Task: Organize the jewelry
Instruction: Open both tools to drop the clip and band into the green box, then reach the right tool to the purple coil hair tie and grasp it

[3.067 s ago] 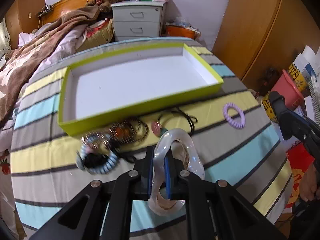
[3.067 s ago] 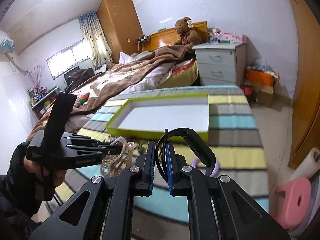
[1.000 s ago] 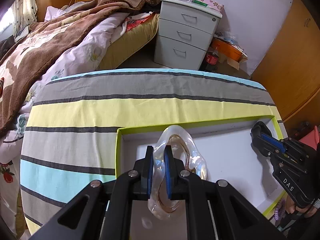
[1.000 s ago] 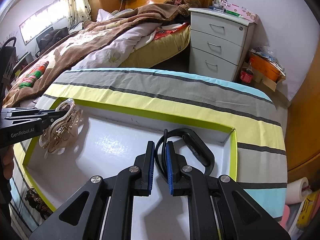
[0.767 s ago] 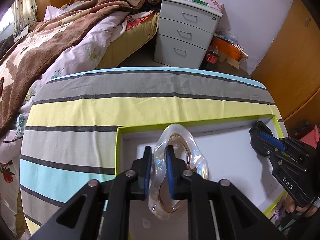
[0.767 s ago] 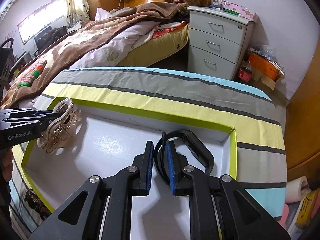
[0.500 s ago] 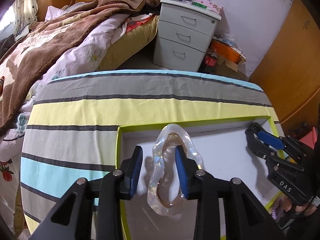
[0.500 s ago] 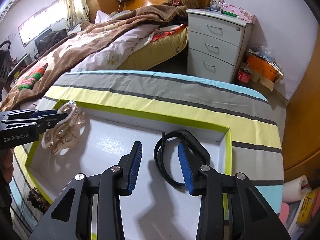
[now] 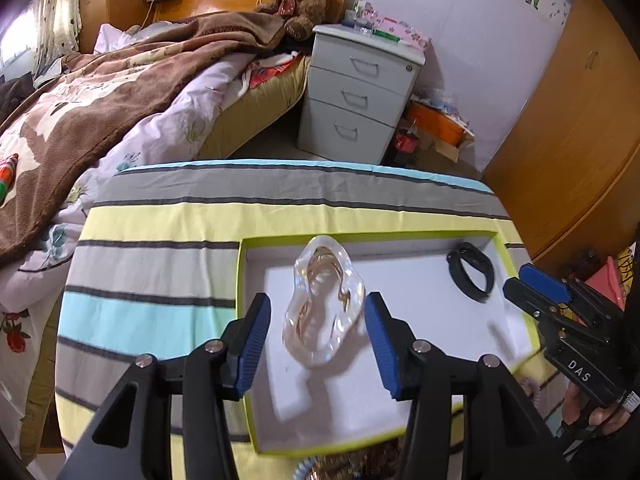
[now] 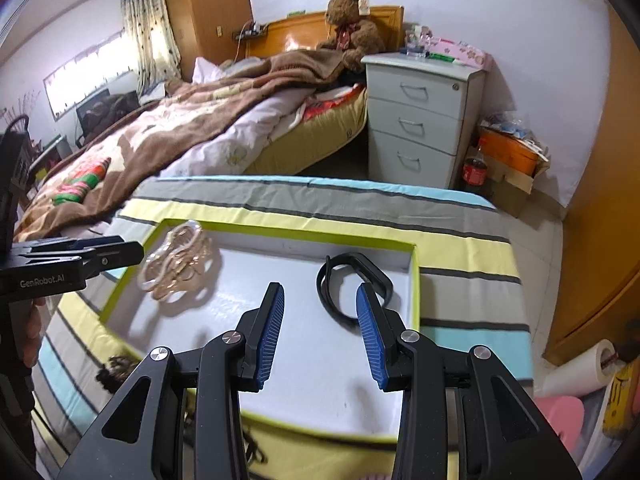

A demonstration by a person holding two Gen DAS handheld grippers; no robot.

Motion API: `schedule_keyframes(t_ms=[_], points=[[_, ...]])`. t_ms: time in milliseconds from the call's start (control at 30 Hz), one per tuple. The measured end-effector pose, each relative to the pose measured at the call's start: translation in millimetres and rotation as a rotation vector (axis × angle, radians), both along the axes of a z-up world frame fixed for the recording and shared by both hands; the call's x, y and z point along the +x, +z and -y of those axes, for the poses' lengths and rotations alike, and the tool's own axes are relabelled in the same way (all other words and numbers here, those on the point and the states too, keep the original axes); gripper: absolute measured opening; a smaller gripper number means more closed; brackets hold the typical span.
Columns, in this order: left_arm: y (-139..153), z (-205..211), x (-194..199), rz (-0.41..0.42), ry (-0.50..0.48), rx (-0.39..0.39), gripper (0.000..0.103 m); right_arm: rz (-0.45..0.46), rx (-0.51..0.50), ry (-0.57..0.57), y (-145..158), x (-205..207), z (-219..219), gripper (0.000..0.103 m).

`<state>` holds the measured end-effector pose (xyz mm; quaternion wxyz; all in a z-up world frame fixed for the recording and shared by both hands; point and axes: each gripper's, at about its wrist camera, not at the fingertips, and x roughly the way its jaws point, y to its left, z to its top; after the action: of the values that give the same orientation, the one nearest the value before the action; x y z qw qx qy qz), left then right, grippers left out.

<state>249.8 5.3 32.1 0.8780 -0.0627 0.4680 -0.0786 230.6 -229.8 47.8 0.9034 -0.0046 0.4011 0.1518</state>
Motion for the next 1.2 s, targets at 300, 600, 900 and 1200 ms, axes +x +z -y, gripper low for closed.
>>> schedule_keyframes(t_ms=[300,600,900,1200], points=[[13.1,-11.3,-48.5,0.05,0.012,-0.018,0.055,0.06,0.016,-0.035,10.9,-50.5,15.5,0.039],[-1.4,-27.1,-100.6,0.075,0.015,-0.045,0.059,0.068,-0.019,-0.095,-2.3,-98.4,40.9,0.039],[-26.8,-25.3,-131.2,0.04,-0.008,-0.057,0.059,0.007,-0.024,-0.169,-32.9,-119.0,66.5,0.039],[-38.2,-33.9,-146.8,0.038,0.002,-0.085,0.059,-0.024,-0.032,-0.173,-45.2,-122.1,73.5,0.039]])
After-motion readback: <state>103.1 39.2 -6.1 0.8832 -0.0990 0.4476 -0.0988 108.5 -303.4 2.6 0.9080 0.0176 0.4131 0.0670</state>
